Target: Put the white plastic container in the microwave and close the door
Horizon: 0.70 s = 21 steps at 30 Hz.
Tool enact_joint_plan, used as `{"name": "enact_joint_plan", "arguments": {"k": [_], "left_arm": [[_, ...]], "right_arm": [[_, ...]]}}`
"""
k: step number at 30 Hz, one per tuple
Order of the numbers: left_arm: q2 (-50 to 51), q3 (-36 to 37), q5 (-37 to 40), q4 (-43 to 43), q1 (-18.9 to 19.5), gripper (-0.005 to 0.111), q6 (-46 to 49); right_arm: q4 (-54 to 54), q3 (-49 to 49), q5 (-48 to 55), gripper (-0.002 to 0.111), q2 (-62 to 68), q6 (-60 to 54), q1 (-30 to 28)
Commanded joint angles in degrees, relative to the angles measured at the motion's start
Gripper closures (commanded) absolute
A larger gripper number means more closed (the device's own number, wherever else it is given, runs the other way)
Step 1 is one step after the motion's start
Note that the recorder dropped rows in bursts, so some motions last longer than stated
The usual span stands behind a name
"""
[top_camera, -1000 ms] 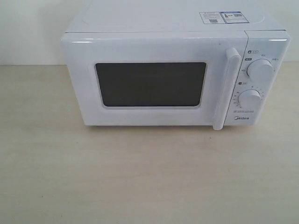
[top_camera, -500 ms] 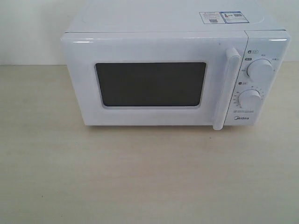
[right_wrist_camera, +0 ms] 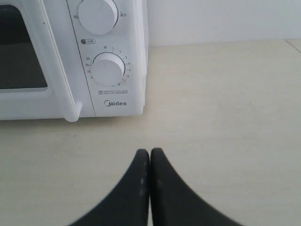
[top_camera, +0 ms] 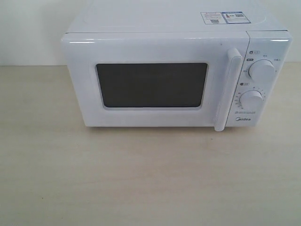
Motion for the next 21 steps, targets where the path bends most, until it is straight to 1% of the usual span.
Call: {"name": "enact_joint_plan", "arguments": {"k": [1, 2, 3, 5, 6, 9, 12, 17, 21], "left_arm": [[-0.2, 0.2, -0.4, 0.2, 0.2, 0.102, -23.3], [-0.2, 0.2, -0.5, 1.6, 0.2, 0.102, -22.1], [-0.2, 0.2, -0.5, 4.8, 0.2, 0.102, -18.7], [-0.2, 0.2, 0.2, 12.4, 0.2, 0.102, -9.1], [-0.2, 0.2, 1.0, 14.7, 0.2, 0.102, -5.1], [-0.2, 0.2, 2.0, 15.7, 0.2, 0.102, 3.9], [-0.2, 0.2, 4.4, 15.6, 0.9, 0.102, 4.8], [-0.2, 0.2, 16.5, 15.0, 4.5, 0.102, 1.9], [-0.2, 0.2, 16.1, 15.0, 5.9, 0.102, -0.9]], "right_arm": [[0.2, 0.0, -0.6, 0.108, -0.3, 0.0, -0.2], [0.2, 0.0, -0.5, 0.108, -0.3, 0.0, -0.2], [0.2, 0.0, -0.1, 0.108, -0.3, 0.0, -0.2], [0.2, 0.0, -0.2, 0.108, -0.3, 0.0, -0.2], [0.2, 0.0, -0.2, 0.108, -0.3, 0.0, -0.2], [0.2, 0.0, -0.2, 0.108, -0.3, 0.0, -0.2], [0.2, 0.0, -0.2, 0.108, -0.3, 0.0, -0.2], [0.2, 0.0, -0.2, 0.108, -0.3, 0.0, -0.2], [0.2, 0.0, -0.2, 0.108, -0.3, 0.0, -0.2]]}}
